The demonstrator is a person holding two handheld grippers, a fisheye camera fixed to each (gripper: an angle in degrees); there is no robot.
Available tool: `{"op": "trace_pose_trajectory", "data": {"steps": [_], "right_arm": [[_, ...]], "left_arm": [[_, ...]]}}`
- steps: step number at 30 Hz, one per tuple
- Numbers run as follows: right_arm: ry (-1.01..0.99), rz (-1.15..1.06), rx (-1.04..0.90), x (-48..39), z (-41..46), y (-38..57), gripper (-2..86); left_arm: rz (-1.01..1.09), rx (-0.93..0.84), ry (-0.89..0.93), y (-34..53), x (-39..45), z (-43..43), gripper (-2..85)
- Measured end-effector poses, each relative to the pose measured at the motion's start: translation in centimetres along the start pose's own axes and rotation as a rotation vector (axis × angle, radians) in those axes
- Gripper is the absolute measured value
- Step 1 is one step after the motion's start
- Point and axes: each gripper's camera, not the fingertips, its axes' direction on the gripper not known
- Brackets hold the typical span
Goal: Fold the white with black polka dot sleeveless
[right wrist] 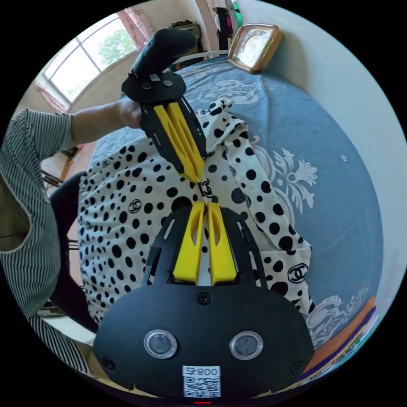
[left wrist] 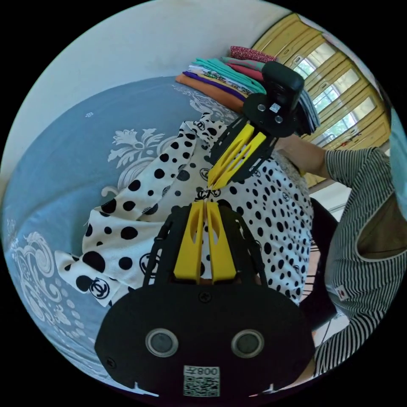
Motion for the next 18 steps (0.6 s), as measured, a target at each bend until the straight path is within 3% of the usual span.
{"op": "trace_pose_trajectory", "data": {"steps": [8, 18], "right_arm": [[-0.392, 0.092, -0.060, 6.5, 4.0, -5.9, 1.3], [-0.561, 0.201, -0.088, 7.9, 10.6, -11.1, 1.4]], "left_arm": [[-0.013, -0.050, 0.090, -1.4, -4.3, 0.6, 3.0], [-0.049, -0.144, 0.260, -1.2, -8.5, 2.4, 1.2]]}}
